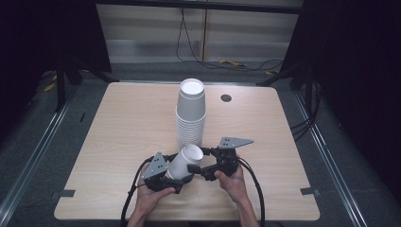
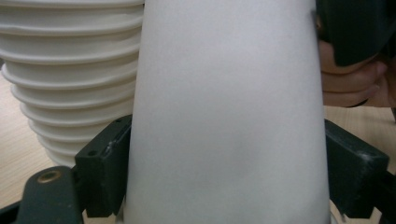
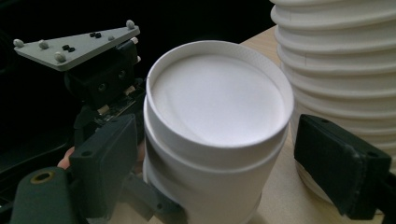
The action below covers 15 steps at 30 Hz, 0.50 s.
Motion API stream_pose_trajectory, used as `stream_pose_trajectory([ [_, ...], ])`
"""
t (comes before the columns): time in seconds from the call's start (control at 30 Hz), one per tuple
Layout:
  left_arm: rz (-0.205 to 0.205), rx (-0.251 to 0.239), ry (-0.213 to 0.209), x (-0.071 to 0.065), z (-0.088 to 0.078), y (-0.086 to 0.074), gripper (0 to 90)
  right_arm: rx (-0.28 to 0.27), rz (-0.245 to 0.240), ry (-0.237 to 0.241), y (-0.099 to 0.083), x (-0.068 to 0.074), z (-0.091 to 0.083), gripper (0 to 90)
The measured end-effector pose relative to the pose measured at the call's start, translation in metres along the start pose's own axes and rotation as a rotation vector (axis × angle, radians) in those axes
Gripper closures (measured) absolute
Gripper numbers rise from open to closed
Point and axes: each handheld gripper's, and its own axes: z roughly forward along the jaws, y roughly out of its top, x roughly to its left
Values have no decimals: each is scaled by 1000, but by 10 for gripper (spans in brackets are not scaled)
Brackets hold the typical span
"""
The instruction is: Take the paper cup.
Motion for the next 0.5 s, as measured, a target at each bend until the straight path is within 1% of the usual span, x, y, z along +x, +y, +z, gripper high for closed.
stream_pose_trajectory([
  [0.03,0,0,0,0,0,0,158,-2,-2,0,0,0,-1,137],
  [0.07,8,17,8,2,-1,1,159,-1,0,-4,1,0,-2,137],
  [0.1,15,24,10,3,-2,1,158,-6,-2,-3,1,-1,-2,137],
  [0.2,12,17,12,5,-3,3,158,-7,-4,-3,1,-2,-5,136],
  [0.27,5,23,7,7,-3,3,158,-8,-9,-9,2,-2,-7,136],
  [0.33,13,45,4,8,-4,5,158,-14,-15,-14,3,-2,-10,136],
  [0.4,20,58,-15,10,-4,7,159,-10,-20,-15,3,-2,-12,138],
  [0.43,15,74,-21,11,-5,8,159,-7,-25,-21,3,-2,-12,139],
  [0.5,16,76,-20,12,-6,10,161,2,-40,-34,4,-2,-14,140],
])
